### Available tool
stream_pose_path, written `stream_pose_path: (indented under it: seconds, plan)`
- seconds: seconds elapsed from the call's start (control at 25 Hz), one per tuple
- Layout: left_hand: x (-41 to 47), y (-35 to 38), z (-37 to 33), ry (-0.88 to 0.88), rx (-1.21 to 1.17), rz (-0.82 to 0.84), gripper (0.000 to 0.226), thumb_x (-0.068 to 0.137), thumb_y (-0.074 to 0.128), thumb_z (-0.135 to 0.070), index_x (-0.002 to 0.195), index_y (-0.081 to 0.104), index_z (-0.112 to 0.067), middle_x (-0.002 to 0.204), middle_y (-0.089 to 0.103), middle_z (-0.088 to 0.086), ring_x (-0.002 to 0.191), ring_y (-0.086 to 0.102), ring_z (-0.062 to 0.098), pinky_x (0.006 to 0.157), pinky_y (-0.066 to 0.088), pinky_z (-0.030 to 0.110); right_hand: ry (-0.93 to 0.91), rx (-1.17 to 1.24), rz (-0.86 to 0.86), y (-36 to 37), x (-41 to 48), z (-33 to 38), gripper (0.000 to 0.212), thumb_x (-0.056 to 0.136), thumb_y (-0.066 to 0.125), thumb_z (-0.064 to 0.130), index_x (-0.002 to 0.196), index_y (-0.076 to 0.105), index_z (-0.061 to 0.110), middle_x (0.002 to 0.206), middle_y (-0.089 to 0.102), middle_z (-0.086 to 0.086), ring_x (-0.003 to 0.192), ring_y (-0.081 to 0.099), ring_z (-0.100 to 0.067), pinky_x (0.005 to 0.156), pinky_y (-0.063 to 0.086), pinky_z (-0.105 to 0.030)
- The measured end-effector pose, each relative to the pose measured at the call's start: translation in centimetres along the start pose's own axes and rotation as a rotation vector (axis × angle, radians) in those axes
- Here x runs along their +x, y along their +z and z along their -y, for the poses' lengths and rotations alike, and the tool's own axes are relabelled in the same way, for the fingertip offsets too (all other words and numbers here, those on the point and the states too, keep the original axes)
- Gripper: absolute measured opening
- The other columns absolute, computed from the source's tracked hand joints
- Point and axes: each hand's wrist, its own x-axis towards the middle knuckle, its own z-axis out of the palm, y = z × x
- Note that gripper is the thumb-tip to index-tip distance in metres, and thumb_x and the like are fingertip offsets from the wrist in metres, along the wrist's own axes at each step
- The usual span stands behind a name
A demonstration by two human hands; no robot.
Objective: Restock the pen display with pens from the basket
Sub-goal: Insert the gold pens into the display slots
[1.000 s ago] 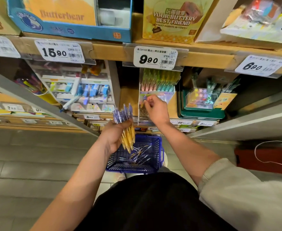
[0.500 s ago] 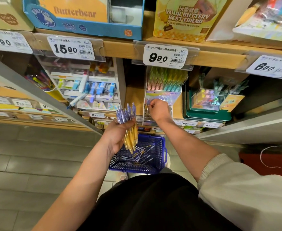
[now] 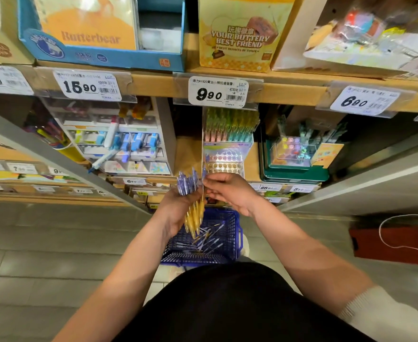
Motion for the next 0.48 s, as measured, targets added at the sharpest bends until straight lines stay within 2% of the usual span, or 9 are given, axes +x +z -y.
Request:
stream_pose_path:
  seconds: [0.04, 0.12, 0.2, 0.28, 0.4, 0.48]
  plan:
    - [0.1, 0.1, 0.0, 0.009, 0.023, -0.01, 0.033, 0.086, 0.078, -0.018, 0.118, 0.069, -0.018, 0.109, 0.077, -0.004, 0.107, 0.069, 0.01, 0.094, 0.049, 0.027, -0.008, -0.036, -0.008, -0.1, 0.0, 0.1, 0.036, 0.089, 0.075, 0.019, 0.122, 0.067, 0.008, 0.115, 0.074, -0.01, 0.102, 0.072, -0.019, 0.083, 0.058, -0.02]
    - [0.3, 0.5, 0.0, 0.037, 0.089, -0.016, 0.022, 0.088, 0.078, -0.019, 0.109, 0.072, -0.024, 0.097, 0.078, -0.014, 0.089, 0.071, -0.005, 0.077, 0.048, 0.015, -0.042, -0.174, -0.039, 0.0, 0.3, 0.1, 0.042, 0.087, 0.077, 0.027, 0.123, 0.068, 0.007, 0.109, 0.075, -0.006, 0.094, 0.074, -0.014, 0.085, 0.059, -0.023]
    - [0.4, 0.8, 0.1, 0.065, 0.136, -0.037, 0.016, 0.089, 0.077, -0.018, 0.102, 0.072, -0.025, 0.087, 0.077, -0.018, 0.077, 0.069, -0.011, 0.061, 0.047, 0.006, -0.066, -0.247, -0.101, 0.0, 0.5, 0.4, 0.039, 0.089, 0.077, 0.024, 0.121, 0.069, 0.005, 0.102, 0.076, -0.005, 0.085, 0.075, -0.011, 0.084, 0.06, -0.026]
    - [0.4, 0.9, 0.2, 0.053, 0.1, -0.067, 0.013, 0.091, 0.074, -0.013, 0.102, 0.072, -0.019, 0.092, 0.078, -0.008, 0.077, 0.072, 0.003, 0.062, 0.054, 0.013, -0.108, -0.216, -0.196, -0.8, 0.7, 1.1, 0.031, 0.09, 0.075, 0.017, 0.116, 0.07, 0.003, 0.094, 0.077, -0.005, 0.081, 0.076, -0.013, 0.081, 0.061, -0.026]
    - [0.4, 0.6, 0.3, -0.018, -0.007, -0.081, 0.013, 0.093, 0.071, -0.007, 0.106, 0.07, -0.01, 0.103, 0.075, 0.009, 0.085, 0.07, 0.022, 0.071, 0.063, 0.033, -0.275, -0.238, -0.414, -2.8, 1.4, 2.5, 0.004, 0.09, 0.074, 0.015, 0.095, 0.074, 0.015, 0.081, 0.078, -0.003, 0.073, 0.074, -0.012, 0.075, 0.06, -0.023]
    - [0.3, 0.5, 0.4, -0.033, -0.051, -0.082, 0.019, 0.092, 0.07, -0.005, 0.111, 0.068, -0.008, 0.107, 0.075, 0.011, 0.091, 0.071, 0.026, 0.072, 0.064, 0.036, -0.392, -0.317, -0.542, -3.3, 2.4, 2.7, 0.008, 0.092, 0.072, 0.016, 0.087, 0.07, 0.022, 0.077, 0.076, 0.001, 0.072, 0.072, -0.005, 0.071, 0.054, -0.013]
